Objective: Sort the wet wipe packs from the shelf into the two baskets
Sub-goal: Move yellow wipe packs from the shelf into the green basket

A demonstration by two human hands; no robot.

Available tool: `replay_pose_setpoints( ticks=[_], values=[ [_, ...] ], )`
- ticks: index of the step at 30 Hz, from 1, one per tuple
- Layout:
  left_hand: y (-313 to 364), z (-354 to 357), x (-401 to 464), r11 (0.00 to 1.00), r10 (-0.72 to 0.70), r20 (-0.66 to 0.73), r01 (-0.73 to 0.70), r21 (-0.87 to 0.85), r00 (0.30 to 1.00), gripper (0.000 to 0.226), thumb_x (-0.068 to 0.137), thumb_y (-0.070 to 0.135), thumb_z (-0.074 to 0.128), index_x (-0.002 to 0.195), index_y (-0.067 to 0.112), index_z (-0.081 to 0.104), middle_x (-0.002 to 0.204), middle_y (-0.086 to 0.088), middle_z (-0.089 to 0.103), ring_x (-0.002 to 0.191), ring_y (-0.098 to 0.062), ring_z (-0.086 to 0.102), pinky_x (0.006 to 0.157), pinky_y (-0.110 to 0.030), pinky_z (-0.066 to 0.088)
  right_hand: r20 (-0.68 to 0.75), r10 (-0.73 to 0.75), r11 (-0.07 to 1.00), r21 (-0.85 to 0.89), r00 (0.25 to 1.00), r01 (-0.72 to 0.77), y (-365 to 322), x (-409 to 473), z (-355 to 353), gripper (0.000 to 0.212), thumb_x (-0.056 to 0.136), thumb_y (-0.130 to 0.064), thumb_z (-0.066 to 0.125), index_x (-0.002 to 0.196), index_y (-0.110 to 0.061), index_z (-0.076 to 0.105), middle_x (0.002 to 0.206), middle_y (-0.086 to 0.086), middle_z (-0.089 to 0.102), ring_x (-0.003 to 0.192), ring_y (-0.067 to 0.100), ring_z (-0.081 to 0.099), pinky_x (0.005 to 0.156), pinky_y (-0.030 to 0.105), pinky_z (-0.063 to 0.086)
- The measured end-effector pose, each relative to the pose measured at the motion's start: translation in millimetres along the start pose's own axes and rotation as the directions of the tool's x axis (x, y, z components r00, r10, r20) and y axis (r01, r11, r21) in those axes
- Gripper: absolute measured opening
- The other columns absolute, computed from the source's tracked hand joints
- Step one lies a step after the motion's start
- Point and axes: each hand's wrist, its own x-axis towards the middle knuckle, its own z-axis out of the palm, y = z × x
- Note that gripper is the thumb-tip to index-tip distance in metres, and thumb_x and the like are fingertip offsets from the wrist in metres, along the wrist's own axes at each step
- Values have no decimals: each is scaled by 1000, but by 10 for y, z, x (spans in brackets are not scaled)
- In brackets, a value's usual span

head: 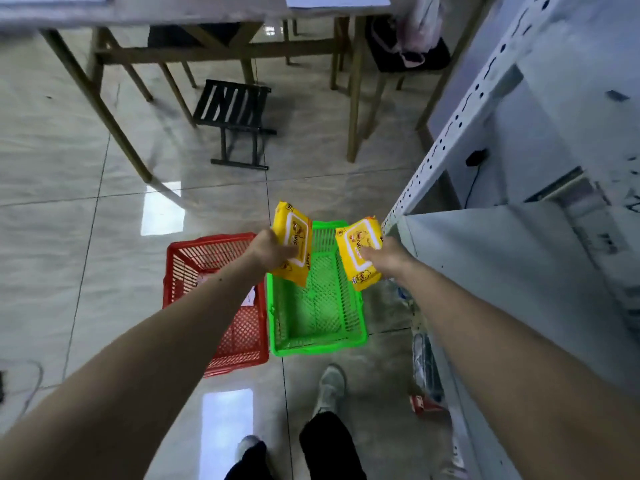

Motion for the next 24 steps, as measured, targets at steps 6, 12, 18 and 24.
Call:
replay_pose_setpoints(
  ticks=[6,12,18,24],
  values=[
    [-727,470,1261,992,-113,-74,117,55,991,37,85,16,71,115,-3,61,105,-19,67,90,-26,64,77,-38,56,11,83,994,-70,997,-82,417,1326,663,38,92,-23,62,123,-1,60,127,19,62,115,33,61,95,41,51],
    [-1585,1013,2507,974,-207,-55,211,82,977,40,85,20,72,113,-6,60,111,-23,65,100,-33,65,88,-46,54,16,157,988,-1,987,-157,1039,2574,1521,41,89,-24,67,119,3,61,126,21,63,115,32,61,97,42,51],
    [-2411,1548,3558,941,-317,-104,326,88,943,42,86,24,70,117,-3,59,108,-20,65,96,-29,64,76,-35,50,5,218,972,-91,976,-217,1619,3617,2287,40,90,-30,66,113,1,65,125,20,64,115,35,61,89,35,48],
    [-3000,1906,4456,944,-330,-132,327,-43,935,40,91,15,64,124,-6,56,113,-24,63,100,-33,64,69,-31,51,-14,207,976,67,978,-206,2012,4514,2913,39,93,-25,63,121,2,59,126,20,63,114,32,62,87,33,47]
  ],
)
